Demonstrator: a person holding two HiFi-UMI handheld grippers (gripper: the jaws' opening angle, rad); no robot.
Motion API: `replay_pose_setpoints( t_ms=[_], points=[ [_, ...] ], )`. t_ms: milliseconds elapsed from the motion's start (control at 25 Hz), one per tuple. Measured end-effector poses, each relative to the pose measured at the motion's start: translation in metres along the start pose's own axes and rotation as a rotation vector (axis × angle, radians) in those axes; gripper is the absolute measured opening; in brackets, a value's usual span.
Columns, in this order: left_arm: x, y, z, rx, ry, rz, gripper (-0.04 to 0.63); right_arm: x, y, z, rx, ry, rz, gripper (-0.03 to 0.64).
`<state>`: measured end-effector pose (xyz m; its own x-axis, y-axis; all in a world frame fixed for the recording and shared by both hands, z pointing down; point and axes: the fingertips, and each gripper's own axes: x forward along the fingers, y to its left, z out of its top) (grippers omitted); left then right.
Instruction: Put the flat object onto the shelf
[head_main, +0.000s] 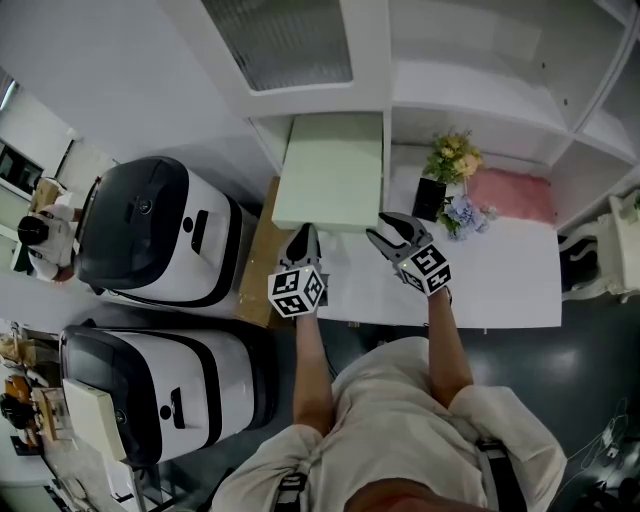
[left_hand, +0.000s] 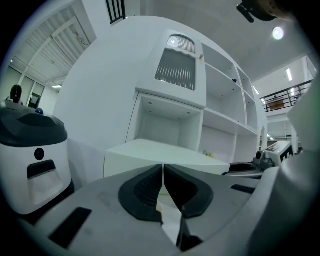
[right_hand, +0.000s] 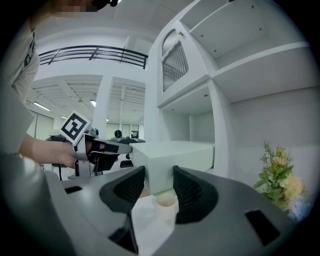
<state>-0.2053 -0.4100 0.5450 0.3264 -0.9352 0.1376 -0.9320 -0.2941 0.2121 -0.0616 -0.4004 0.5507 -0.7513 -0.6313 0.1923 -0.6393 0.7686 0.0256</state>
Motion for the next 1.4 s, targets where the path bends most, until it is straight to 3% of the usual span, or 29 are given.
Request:
replay_pose_setpoints(
  t_ms=[880,1400],
  points=[
    [0.006,0.005,-0.01,-0.058,0.002,0.02,0.021,0.014,-0.026,-0.001,0.053,-0.008,-0.132,0.195],
    [0.01,0.006,0.009,-0.057,-0.024,0.027,0.021,0.024,-0.042,0.002,0.116,-0.012,-0.202,0.183]
  ],
)
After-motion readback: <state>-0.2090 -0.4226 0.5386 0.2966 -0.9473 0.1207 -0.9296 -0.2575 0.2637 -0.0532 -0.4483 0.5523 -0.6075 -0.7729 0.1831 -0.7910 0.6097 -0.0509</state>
